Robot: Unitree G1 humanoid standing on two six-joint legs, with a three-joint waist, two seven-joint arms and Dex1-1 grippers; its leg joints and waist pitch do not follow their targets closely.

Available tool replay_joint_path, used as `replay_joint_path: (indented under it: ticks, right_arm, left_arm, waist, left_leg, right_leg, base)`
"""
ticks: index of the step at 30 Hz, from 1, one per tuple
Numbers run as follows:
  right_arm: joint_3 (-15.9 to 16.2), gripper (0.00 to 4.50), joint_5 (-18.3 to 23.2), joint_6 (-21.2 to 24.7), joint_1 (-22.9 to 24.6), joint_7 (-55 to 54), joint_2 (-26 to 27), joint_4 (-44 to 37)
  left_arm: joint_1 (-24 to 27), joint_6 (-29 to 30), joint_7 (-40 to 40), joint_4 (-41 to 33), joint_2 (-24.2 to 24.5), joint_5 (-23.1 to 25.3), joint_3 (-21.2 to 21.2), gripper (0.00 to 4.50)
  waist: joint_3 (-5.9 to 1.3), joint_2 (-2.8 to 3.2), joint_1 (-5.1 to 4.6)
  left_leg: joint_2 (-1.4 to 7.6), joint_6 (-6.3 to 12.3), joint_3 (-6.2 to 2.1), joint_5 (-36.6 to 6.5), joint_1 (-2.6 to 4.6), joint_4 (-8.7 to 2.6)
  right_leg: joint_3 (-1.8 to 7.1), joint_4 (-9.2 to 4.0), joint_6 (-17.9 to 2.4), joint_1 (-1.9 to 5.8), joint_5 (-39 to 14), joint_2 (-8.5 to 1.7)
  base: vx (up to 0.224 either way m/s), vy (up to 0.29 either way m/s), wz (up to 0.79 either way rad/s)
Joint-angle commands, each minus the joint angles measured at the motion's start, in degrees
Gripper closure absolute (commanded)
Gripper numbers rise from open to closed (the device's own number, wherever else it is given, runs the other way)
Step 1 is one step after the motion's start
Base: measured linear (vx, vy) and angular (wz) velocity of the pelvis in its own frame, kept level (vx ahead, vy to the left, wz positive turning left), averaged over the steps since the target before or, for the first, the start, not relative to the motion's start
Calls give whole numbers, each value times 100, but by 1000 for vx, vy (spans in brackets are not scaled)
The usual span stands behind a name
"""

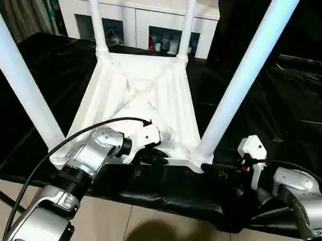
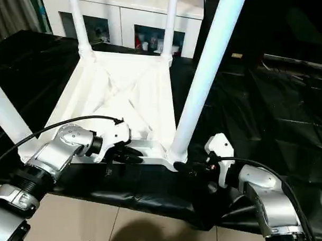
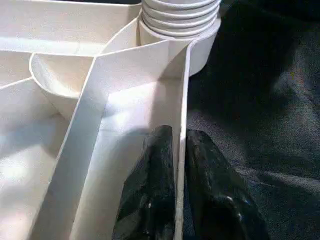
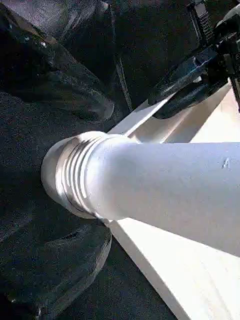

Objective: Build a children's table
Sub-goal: Rotate table base, then rotate leg to tighten

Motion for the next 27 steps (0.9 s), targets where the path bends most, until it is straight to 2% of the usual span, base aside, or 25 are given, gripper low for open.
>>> replay_joint_path:
  ticks: [1, 4, 7, 11, 16, 18, 19, 21, 22, 27]
  right_arm:
    - [48, 69, -3, -34, -71, 56, 2, 58]
    - [81, 69, -20, -76, -150, 48, 33, 110]
    - [90, 69, -35, -105, -221, 53, 65, 193]
    - [186, 69, -113, -188, -342, 91, 103, 339]
    - [283, 69, -216, -314, -621, 80, 235, 713]
    - [348, 69, -205, -344, -692, 193, 272, 807]
    - [389, 69, -219, -354, -717, 235, 280, 833]
    - [439, 99, -250, -390, -744, 273, 268, 875]
    - [454, 99, -225, -387, -762, 324, 267, 914]
    - [481, 145, -278, -480, -852, 385, 289, 1110]
  left_arm:
    - [124, 84, -38, 95, 69, 61, -76, 409]
    - [185, 355, -101, 3, 155, 103, -124, 430]
    - [191, 427, -267, -10, 231, 162, -222, 445]
    - [191, 440, -465, -14, 297, 160, -359, 445]
    - [175, 539, -493, -93, 253, 88, -362, 445]
    - [135, 518, -435, -50, 213, 110, -356, 445]
    - [114, 497, -403, -15, 201, 128, -353, 445]
    - [90, 490, -384, 14, 191, 136, -353, 450]
    - [72, 486, -361, 37, 185, 130, -345, 450]
    - [53, 506, -359, 52, 190, 120, -339, 450]
  waist:
    - [-325, -96, 32]
    - [-324, -108, 7]
    - [-332, -91, -12]
    - [-350, -90, -23]
    - [-348, -88, -34]
    - [-348, -122, -27]
    - [-349, -100, -20]
    - [-346, -114, -19]
    - [-348, -130, -15]
    - [-350, -135, -9]
  left_leg:
    - [-7, 446, 59, -970, -36, -373]
    - [-6, 430, 56, -957, -41, -377]
    - [-7, 422, 52, -932, -41, -380]
    - [-7, 451, 54, -789, -38, -368]
    - [-6, 442, 67, -850, -24, -365]
    - [-6, 446, 71, -841, -21, -363]
    - [-2, 453, 67, -834, -19, -365]
    - [-4, 458, 70, -845, -17, -365]
    - [-3, 462, 74, -837, -14, -361]
    - [-2, 442, 68, -854, -20, -365]
  right_leg:
    - [170, -420, -1074, 318, -1149, -261]
    - [168, -416, -1056, 320, -1161, -262]
    - [166, -411, -1094, 318, -1092, -260]
    - [168, -363, -1219, 333, -671, -250]
    - [167, -365, -1314, 328, -697, -256]
    - [170, -365, -1309, 334, -689, -250]
    - [171, -358, -1317, 331, -670, -256]
    - [168, -361, -1323, 330, -674, -252]
    - [173, -360, -1312, 332, -657, -252]
    - [170, -362, -1288, 332, -735, -265]
  base:
    - [0, 0, 0]
    - [0, 0, 0]
    - [0, 0, 0]
    - [0, 0, 0]
    - [0, 0, 0]
    - [0, 0, 0]
    - [0, 0, 0]
    - [0, 0, 0]
    - [0, 0, 0]
    - [0, 0, 0]
